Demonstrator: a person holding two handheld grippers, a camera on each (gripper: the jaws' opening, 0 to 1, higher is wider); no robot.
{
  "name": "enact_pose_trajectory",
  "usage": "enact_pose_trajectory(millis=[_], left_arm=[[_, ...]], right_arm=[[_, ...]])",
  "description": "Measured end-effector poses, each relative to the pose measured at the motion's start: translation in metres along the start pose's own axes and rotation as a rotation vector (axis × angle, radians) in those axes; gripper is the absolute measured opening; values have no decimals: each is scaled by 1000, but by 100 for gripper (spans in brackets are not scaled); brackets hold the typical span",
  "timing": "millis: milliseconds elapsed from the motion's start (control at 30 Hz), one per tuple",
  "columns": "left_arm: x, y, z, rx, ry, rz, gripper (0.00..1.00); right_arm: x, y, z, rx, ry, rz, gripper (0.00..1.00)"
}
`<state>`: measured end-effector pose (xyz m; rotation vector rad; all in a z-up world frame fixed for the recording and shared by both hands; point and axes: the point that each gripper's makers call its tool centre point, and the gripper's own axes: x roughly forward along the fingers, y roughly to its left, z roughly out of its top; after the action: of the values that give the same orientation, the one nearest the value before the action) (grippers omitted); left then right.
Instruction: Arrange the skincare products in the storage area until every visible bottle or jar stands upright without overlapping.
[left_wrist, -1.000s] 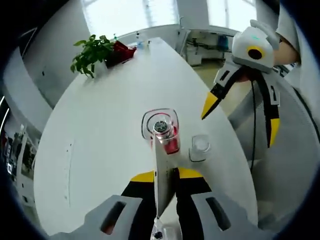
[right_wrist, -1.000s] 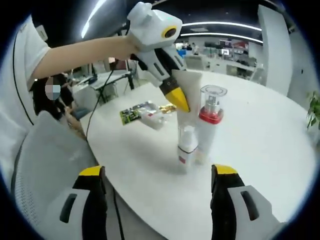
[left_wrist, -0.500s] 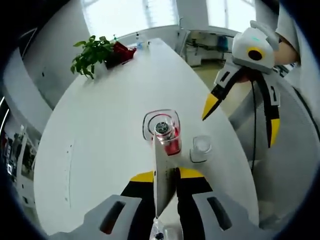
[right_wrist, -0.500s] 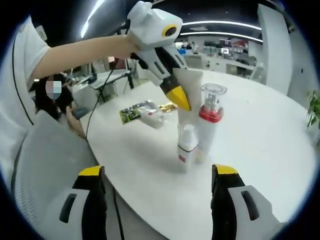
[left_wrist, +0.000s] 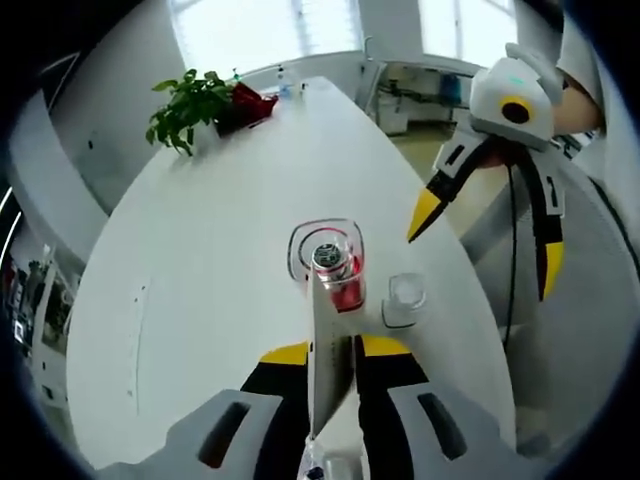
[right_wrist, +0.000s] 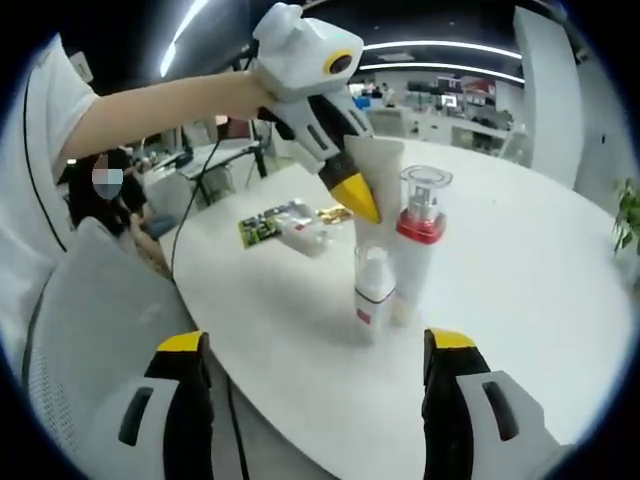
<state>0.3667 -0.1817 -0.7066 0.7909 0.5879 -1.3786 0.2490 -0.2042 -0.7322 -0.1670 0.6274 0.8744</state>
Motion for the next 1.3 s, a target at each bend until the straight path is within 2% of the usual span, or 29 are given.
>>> enact_pose_trajectory(millis=[167,333,367,400,467,633,833,867,933,1000,1100,1300], left_arm=[[-5,2,1,-11,-21,14,24],[-13,6,-4,-51,-28,48,37],[-14,7,-6,-63,-30,54,38],[-22,8,-10,-129,-57,73,41],[-25,9,-13,-166,-71,89,44],[-34,0,-26,-212,-68,127,53],[-51,-15,-44,-302,-85,167,61],[-55,-18,-50,-323,-83,173,62],[-57,-26,-51,-350,-90,180,63],[-64,-31,-59,-393,-100,189,66],[-71,-39,-73,-460,-116,211,71],[-85,-63,-83,-566,-162,253,78]], right_arm=[[0,0,-1,-2,6,2,86],[0,-1,-1,-3,6,-3,86],[0,-1,-1,-3,6,-3,86],[-1,-2,-2,-3,7,-7,86],[-1,-3,-2,-6,8,-8,86],[0,-2,-2,-16,13,-8,86],[0,-2,-2,-23,15,-12,86],[0,-2,-1,-24,14,-13,86],[-1,-2,2,1,-8,-7,86],[-3,-2,5,26,-31,-6,86],[-4,-4,3,24,-21,-20,86],[-4,-4,0,9,1,-29,85]])
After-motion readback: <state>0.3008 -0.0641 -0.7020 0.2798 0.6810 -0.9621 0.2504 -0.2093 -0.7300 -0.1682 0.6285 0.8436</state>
